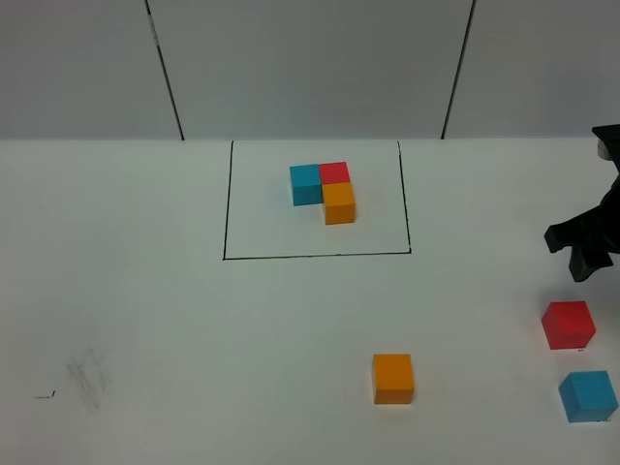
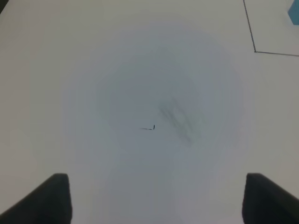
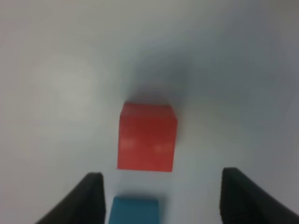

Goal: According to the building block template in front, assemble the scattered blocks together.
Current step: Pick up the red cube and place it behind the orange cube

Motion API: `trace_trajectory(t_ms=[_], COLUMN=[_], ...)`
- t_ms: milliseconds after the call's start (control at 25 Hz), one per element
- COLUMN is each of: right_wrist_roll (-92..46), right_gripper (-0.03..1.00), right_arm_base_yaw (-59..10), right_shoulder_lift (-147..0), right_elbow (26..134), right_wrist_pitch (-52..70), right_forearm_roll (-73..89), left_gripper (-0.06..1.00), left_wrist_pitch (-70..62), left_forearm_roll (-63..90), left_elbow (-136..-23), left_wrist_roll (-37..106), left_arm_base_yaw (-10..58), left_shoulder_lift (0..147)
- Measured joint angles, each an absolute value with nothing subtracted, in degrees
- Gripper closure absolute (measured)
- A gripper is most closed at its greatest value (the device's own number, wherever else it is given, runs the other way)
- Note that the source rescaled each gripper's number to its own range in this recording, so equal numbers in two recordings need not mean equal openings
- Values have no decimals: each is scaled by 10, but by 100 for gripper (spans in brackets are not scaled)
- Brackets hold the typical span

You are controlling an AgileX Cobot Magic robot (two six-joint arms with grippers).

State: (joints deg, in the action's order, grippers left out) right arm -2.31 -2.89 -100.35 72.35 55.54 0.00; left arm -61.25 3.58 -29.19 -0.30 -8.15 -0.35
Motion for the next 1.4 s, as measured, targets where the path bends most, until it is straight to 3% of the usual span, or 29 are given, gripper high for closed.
trace_trajectory(t_ms=[1400], right_wrist_roll=[-9], right_gripper=[80], right_arm_base_yaw=[-29], right_shoulder_lift=[-1029], right_elbow=[648], right_wrist_pitch=[468], right_forearm_roll=[69], left_gripper=[30], left_wrist_pitch=[-612], left_forearm_roll=[36], left_elbow=[-292], left_wrist_roll=[-3], left_arm_base_yaw=[-82], left_shoulder_lift=[-4])
